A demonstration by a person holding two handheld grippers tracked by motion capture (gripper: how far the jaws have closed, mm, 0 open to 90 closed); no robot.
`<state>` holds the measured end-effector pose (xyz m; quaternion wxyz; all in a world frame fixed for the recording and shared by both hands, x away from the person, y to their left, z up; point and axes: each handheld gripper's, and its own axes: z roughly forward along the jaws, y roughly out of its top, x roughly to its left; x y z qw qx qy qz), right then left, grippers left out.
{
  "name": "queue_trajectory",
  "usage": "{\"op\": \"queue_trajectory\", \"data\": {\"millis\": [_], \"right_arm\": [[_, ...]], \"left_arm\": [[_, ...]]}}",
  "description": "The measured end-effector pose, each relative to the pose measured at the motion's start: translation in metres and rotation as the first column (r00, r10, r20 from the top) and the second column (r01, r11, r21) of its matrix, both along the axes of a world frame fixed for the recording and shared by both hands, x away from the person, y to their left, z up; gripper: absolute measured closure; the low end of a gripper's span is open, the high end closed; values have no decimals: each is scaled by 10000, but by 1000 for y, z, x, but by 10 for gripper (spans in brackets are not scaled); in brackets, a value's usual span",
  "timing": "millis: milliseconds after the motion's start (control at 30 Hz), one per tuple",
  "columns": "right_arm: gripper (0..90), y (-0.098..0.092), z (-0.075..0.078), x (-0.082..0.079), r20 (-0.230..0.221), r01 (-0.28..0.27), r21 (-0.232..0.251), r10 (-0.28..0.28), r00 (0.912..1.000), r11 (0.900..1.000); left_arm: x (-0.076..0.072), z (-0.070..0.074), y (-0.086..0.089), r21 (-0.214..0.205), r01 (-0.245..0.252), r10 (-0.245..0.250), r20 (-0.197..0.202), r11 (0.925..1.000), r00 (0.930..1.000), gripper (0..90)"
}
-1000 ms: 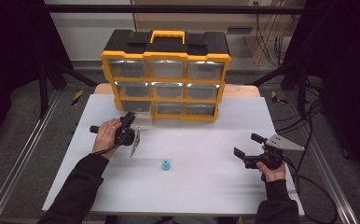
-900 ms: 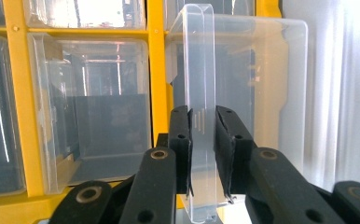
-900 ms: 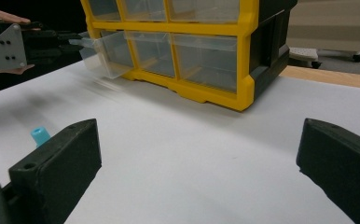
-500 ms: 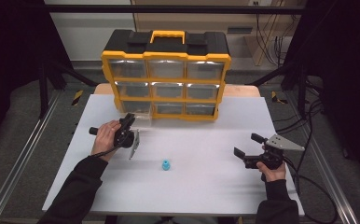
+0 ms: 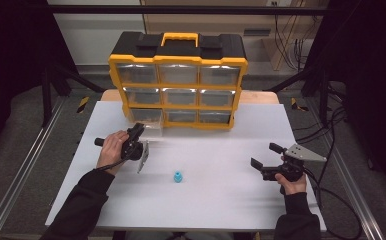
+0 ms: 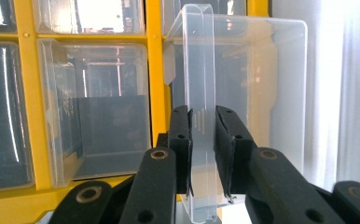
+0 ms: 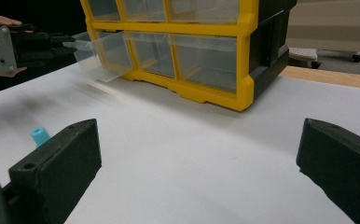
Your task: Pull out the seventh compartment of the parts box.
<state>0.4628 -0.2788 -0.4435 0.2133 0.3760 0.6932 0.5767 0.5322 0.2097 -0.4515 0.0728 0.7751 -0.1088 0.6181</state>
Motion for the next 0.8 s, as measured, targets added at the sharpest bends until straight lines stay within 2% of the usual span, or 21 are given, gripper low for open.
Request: {"op": "queue_trajectory", "data": {"millis": [800], "right_arm": [[3, 0, 0, 0, 4, -5, 12, 5, 10000, 10000]], "left_arm": [[-10, 0, 2, -106, 131, -131, -16, 9999, 9999, 768]]}}
